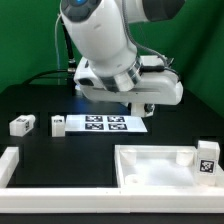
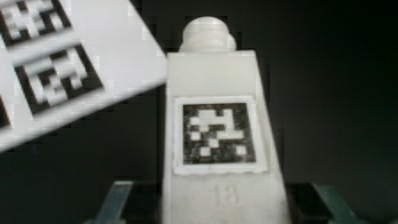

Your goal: Assemble square table

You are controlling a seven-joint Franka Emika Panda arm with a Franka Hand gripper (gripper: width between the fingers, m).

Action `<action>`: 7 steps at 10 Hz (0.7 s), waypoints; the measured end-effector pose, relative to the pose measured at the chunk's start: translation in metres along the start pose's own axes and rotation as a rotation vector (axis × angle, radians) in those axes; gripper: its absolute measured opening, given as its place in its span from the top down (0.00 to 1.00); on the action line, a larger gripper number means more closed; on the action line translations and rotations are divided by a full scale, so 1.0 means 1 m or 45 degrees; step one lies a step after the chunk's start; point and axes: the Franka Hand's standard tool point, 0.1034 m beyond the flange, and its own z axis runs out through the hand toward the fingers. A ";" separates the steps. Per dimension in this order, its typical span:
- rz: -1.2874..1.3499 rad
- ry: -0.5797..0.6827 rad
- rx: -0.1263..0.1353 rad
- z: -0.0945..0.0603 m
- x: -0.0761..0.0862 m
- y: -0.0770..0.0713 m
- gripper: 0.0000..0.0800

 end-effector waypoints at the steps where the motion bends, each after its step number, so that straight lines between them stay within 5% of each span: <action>1: -0.012 0.084 0.003 -0.002 -0.002 0.000 0.64; 2: -0.054 0.129 -0.026 -0.018 0.004 0.003 0.64; 4: -0.186 0.316 -0.087 -0.089 0.016 -0.017 0.64; 5: -0.238 0.410 -0.107 -0.105 0.024 -0.026 0.64; 7: -0.253 0.606 -0.087 -0.097 0.027 -0.026 0.64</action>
Offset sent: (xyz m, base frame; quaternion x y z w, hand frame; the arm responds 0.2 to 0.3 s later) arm 0.0874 -0.0476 0.0989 -0.0890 0.1734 -0.1352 0.9714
